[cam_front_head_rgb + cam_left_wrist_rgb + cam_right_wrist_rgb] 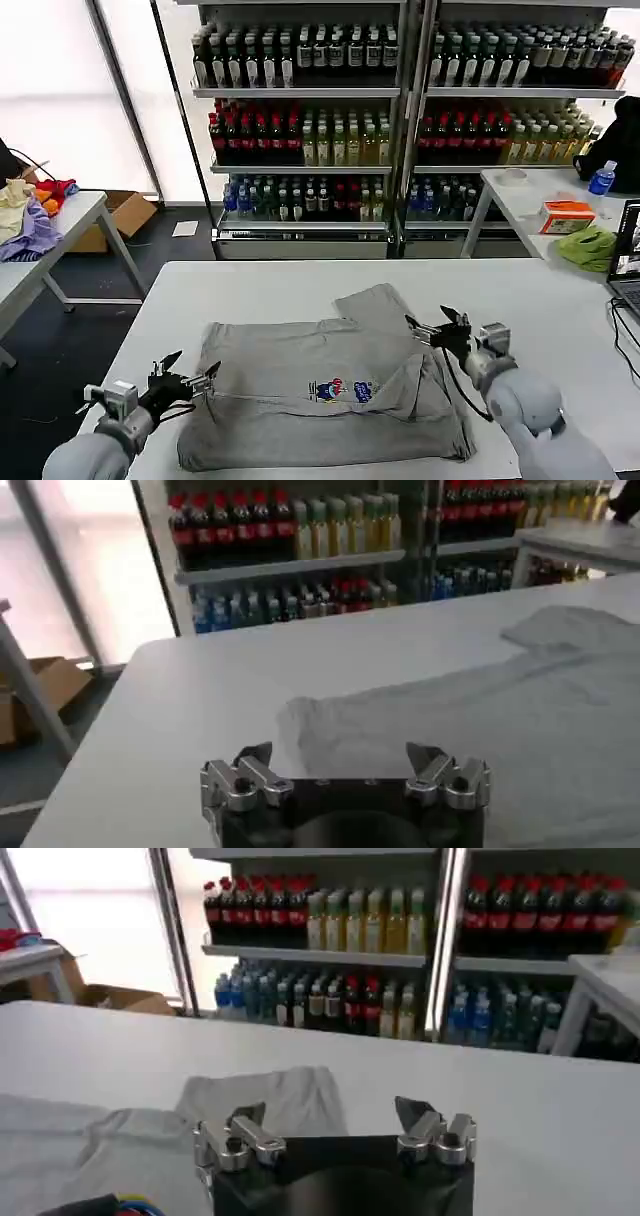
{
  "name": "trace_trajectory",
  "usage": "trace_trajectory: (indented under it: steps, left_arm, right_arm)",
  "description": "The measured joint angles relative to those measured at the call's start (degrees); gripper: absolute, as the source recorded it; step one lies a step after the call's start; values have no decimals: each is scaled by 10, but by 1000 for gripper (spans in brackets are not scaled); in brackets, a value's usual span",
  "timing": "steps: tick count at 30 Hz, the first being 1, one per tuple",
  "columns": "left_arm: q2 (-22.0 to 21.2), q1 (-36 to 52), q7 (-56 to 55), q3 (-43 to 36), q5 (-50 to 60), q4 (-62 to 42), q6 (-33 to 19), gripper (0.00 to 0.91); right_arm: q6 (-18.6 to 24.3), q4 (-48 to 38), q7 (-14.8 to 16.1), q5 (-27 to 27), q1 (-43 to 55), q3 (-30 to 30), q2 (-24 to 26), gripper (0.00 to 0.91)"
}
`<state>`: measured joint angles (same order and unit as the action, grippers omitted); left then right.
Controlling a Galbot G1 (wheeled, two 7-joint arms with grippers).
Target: Fold and organize the clothes.
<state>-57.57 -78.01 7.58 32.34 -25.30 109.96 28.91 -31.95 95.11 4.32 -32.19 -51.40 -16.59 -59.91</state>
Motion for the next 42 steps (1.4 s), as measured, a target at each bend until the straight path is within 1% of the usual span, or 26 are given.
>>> trace_trajectory:
  steps: [9,10,11,12,15,16,17,18,20,21,22,23,25,26,42]
  left_arm:
    - [16,129,8,-83,-7,-124,-7,907]
    - [16,141,9,-91,-7,-136,-8,907]
    - [16,151,9,-97,-7,-146,-9,907]
    - [16,160,9,-102,-7,-157,-10,907]
    - [14,181,11,-112,-8,-182,-13,907]
    - [13,186,11,-115,-8,-190,-14,806]
    - [13,191,11,-117,-8,-196,-15,725]
    - [13,195,12,-119,-8,-202,-16,574]
    - [12,202,13,-122,-9,-210,-16,413]
    - [12,205,13,-123,-9,-213,-16,202]
    - [13,207,14,-124,-9,-216,-16,101]
    - [13,209,14,-126,-9,-219,-17,71]
    - [12,210,18,-126,-9,-223,-20,20]
    - [12,210,19,-127,-10,-224,-21,10]
    - [23,190,45,-121,-19,-224,-40,10]
  right_arm:
    - [5,-138,17,-7,113,70,-29,907]
    - [5,-149,18,-7,121,76,-32,846]
    - [4,-159,18,-7,129,82,-36,595]
    - [3,-169,19,-7,135,87,-40,0]
    - [1,-198,19,-6,153,102,-52,0]
    - [0,-207,18,-6,157,106,-56,0]
    - [1,-214,17,-6,160,109,-59,0]
    - [1,-219,16,-6,163,111,-62,0]
    - [1,-229,14,-7,169,116,-65,0]
    - [0,-231,14,-8,170,117,-66,0]
    - [0,-234,13,-10,172,119,-67,0]
    - [-1,-236,13,-11,173,121,-68,0]
    - [-2,-238,13,-11,174,125,-69,0]
    - [-2,-240,12,-12,175,126,-71,0]
    - [-7,-227,3,-27,157,124,-83,0]
